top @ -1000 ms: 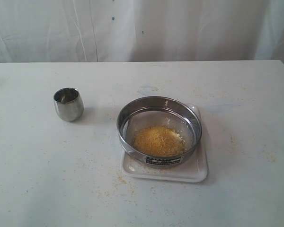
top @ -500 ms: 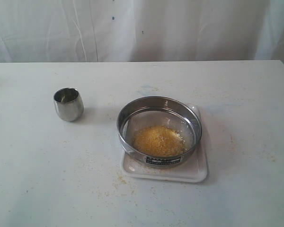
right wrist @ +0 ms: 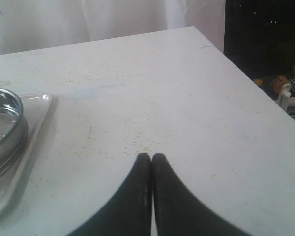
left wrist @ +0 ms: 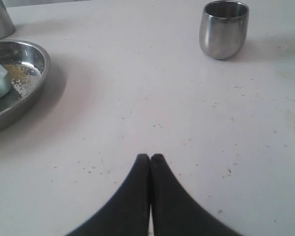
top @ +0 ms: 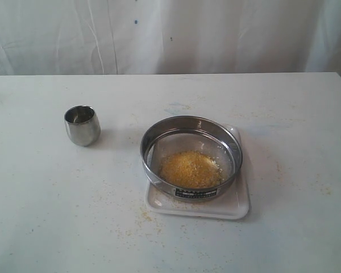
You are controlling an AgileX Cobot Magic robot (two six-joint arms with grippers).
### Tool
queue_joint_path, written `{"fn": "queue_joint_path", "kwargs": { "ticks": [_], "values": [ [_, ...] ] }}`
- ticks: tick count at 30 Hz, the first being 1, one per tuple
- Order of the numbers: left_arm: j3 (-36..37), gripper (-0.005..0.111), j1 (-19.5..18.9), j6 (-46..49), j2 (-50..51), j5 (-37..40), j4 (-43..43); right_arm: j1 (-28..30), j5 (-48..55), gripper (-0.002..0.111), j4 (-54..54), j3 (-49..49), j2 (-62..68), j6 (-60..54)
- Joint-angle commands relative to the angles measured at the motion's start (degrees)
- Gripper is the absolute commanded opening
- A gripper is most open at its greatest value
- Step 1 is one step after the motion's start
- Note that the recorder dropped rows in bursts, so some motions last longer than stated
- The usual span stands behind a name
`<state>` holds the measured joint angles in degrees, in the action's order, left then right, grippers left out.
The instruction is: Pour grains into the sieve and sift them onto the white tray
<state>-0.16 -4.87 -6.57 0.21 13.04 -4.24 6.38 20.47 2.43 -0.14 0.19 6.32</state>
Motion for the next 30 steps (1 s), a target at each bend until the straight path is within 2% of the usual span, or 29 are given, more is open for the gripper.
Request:
{"fn": "queue_joint_path", "kwargs": {
  "ticks": [1,6,9,16,19,22,25,30],
  "values": [
    [0.16,0.0,-0.27,0.34,-0.21,0.45,-0.29,-0.14,-0.33,0.0,0.31,0.14,-0.19,-0.05],
    [0.16,0.0,-0.27,0.34,-0.21,0.45,-0.29,-0.14,-0.33,0.0,0.31,0.14,-0.19,-0.05],
    [0.16,0.0,-0.27,0.34,-0.21,6.83,-0.15,-0.14,-0.33,0.0,0.31,0.14,-0.19,-0.05],
    [0.16,0.0,-0.27,0.34,-0.21,6.97,-0.73,-0.14,-0.33,0.0,0.31,0.14,-0.19,-0.05],
    [0.16,0.0,-0.27,0.34,-0.21,6.97,-0.73,-0.14,-0.33,0.0,8.45,0.14,-0.19,-7.86],
    [0.16,0.0,-0.27,0.34,-0.21,6.97,-0.73,-0.14,-0.66,0.0,9.46,0.14,-0.19,-8.27],
    [0.16,0.0,-0.27,0.34,-0.21,6.97,-0.73,-0.14,-9.06,0.0,8.51,0.14,-0.19,-7.65],
    [0.16,0.0,-0.27,0.34,-0.21,6.97,-0.73,-0.14,-29.72,0.0,-6.3,0.14,-0.19,3.99]
  ]
}}
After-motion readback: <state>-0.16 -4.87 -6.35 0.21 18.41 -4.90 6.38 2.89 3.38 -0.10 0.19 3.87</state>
